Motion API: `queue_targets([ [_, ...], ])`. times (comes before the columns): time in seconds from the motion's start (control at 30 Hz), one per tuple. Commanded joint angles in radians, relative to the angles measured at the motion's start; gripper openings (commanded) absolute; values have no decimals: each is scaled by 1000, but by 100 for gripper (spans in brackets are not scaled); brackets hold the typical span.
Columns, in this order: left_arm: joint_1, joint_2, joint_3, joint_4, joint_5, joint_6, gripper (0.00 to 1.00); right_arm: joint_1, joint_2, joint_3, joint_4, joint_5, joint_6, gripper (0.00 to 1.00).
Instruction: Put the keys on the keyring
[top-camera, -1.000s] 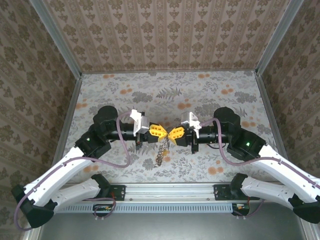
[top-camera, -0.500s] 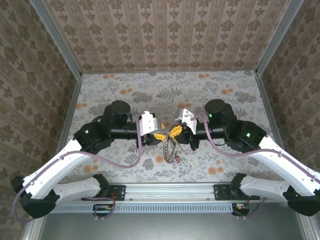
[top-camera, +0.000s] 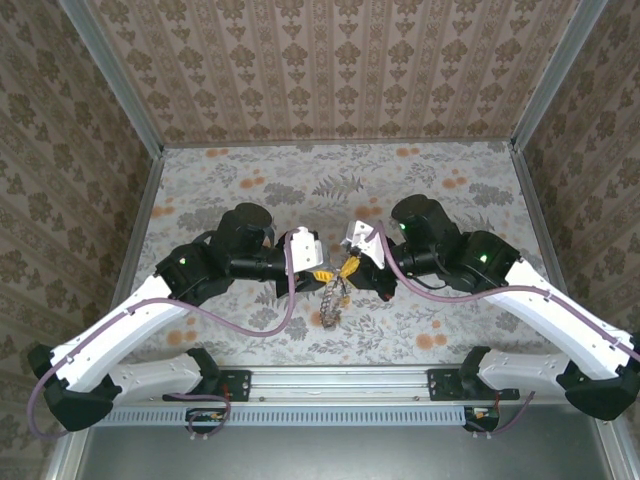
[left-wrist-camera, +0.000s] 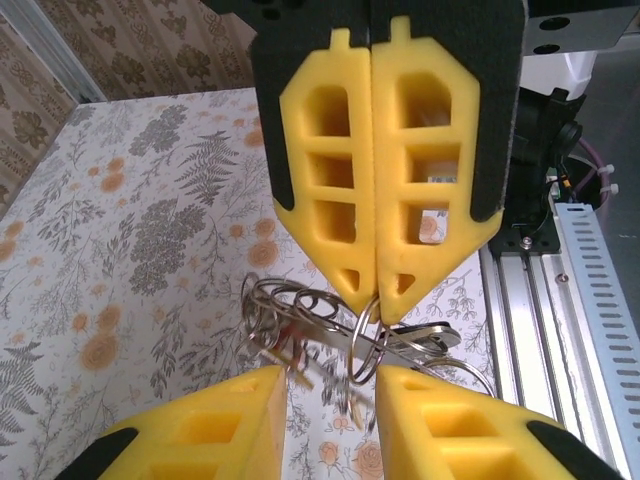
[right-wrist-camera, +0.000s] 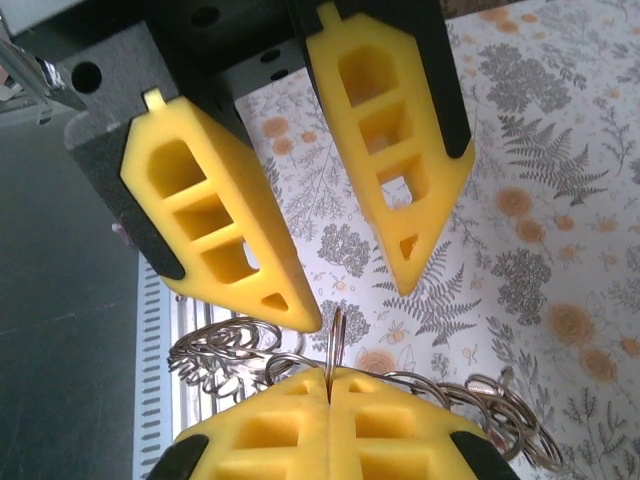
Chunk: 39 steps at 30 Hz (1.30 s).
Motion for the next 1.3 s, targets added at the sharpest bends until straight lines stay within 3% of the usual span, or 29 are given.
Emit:
queue_targets([
  [0.0, -9, -6, 42, -15, -1, 23, 29, 10, 3, 49, -4, 5, -21, 0],
  [0.37, -31, 48, 59, -25, 20, 40, 20, 11, 5, 46, 29, -24, -17, 0],
  [0.4, -32, 48, 59, -25, 20, 40, 17, 11, 4, 45, 32, -25, -17, 0],
  [0.47, -32, 43, 56, -28, 31, 40, 0, 12, -4, 40, 38, -25, -15, 0],
  [0.6, -27, 2, 29, 13, 78, 22, 0, 11, -25, 18, 58, -23, -9, 1],
  [0.77, 27, -89, -72, 205, 186, -87, 0, 11, -72, -69, 131, -32, 34, 21],
  [0.87, 51, -127, -129, 308, 228, -146, 0, 10, -103, -115, 172, -30, 58, 27],
  [1.27, 89, -208, -302, 654, 282, -326, 0, 1, -231, -233, 339, -42, 105, 29],
])
